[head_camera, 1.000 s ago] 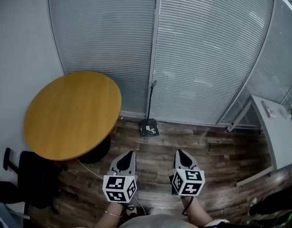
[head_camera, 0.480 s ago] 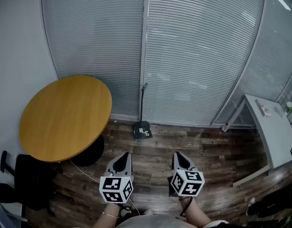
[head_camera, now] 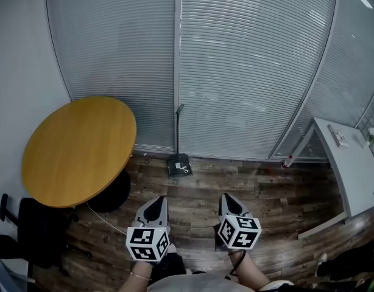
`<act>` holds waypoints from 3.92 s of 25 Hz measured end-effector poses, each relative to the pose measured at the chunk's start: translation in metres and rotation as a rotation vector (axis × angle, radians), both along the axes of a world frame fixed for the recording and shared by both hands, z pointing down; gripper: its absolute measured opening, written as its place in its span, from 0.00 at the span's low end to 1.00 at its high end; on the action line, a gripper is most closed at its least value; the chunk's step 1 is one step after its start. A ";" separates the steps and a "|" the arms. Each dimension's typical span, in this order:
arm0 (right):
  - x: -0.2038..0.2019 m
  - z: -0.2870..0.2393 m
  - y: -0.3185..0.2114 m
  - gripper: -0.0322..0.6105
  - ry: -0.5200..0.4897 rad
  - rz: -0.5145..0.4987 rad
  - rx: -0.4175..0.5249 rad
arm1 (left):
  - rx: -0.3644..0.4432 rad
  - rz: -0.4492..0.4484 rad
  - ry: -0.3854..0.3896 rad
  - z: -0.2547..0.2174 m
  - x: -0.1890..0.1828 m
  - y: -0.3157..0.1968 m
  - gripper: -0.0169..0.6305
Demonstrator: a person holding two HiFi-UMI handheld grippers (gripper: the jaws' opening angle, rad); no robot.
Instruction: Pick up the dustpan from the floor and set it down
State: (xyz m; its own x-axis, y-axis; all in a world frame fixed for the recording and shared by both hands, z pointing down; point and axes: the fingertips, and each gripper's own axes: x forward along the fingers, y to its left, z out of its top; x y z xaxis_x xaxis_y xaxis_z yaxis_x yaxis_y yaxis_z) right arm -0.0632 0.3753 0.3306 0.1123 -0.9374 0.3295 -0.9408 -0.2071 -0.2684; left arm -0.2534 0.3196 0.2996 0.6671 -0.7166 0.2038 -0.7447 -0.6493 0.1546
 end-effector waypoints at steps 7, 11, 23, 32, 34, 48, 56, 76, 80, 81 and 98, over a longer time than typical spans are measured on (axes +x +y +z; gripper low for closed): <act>0.022 0.012 -0.029 0.10 0.008 0.024 -0.019 | 0.004 0.008 0.025 0.004 0.019 -0.039 0.05; 0.039 0.013 -0.060 0.10 0.021 0.026 -0.019 | 0.007 0.010 0.039 0.005 0.039 -0.073 0.05; 0.077 0.000 -0.199 0.10 0.040 0.000 -0.006 | 0.024 0.000 0.035 -0.004 0.081 -0.212 0.05; 0.096 0.003 -0.287 0.10 0.016 0.009 -0.022 | -0.009 -0.012 0.006 0.004 0.090 -0.299 0.05; 0.098 0.011 -0.298 0.10 0.014 0.007 -0.036 | -0.020 -0.018 0.003 0.012 0.089 -0.310 0.05; 0.110 0.034 -0.414 0.10 0.042 -0.126 -0.068 | -0.070 -0.168 0.036 0.048 0.093 -0.393 0.05; 0.138 0.044 -0.493 0.10 0.041 -0.265 -0.072 | -0.082 -0.280 0.026 0.058 0.126 -0.445 0.05; 0.158 0.110 -0.578 0.10 0.069 -0.427 -0.203 | -0.148 -0.499 -0.016 0.113 0.134 -0.501 0.05; 0.157 0.127 -0.578 0.10 0.070 -0.417 -0.231 | -0.133 -0.483 -0.054 0.118 0.132 -0.506 0.05; 0.157 0.133 -0.578 0.10 0.072 -0.414 -0.238 | -0.131 -0.479 -0.061 0.122 0.132 -0.507 0.05; 0.138 0.300 -0.546 0.10 0.063 -0.372 -0.377 | -0.265 -0.443 -0.075 0.292 0.137 -0.499 0.05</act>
